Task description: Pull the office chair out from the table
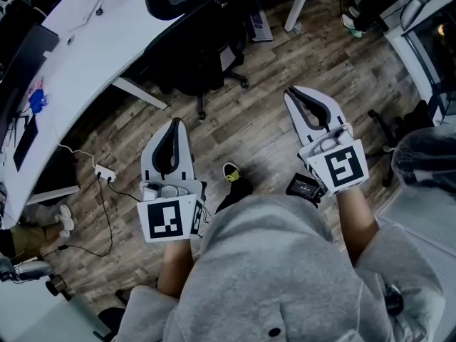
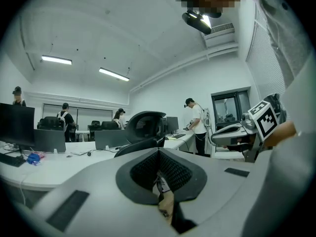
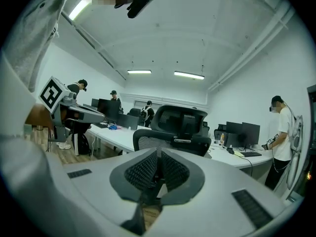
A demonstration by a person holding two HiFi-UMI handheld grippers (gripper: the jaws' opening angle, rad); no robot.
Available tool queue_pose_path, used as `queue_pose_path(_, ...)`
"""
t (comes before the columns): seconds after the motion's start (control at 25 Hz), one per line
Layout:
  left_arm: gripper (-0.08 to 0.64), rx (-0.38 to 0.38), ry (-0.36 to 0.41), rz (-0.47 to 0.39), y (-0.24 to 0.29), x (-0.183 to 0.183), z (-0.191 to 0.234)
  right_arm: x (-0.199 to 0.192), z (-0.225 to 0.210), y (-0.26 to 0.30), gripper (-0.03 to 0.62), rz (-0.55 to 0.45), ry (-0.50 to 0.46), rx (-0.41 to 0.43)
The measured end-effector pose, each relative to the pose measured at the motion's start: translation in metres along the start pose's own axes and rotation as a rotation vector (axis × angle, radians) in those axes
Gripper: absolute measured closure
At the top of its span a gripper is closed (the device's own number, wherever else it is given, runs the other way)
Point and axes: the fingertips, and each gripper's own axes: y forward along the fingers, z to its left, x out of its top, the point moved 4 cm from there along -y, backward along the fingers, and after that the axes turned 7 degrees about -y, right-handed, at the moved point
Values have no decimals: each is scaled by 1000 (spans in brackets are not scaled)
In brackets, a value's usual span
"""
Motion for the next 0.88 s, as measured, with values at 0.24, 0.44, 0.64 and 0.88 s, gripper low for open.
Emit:
queue_pose_path(0.24,548,-15,-1,-9,20,7,30,12,-1,34,548,-3,-14,-16)
queue_pose_path(0.44,548,-25,-7,-25,29,12,48,21,0,53,548,-2,-38,-20)
queue_pose_path(0.64,548,-26,-21,-27,34,10,57,22,1,63,548,16,-72,-20)
queue_pose_path(0.88,548,-10,-18,-26,43,12,59,21,-14,74,548,12,-86,-26)
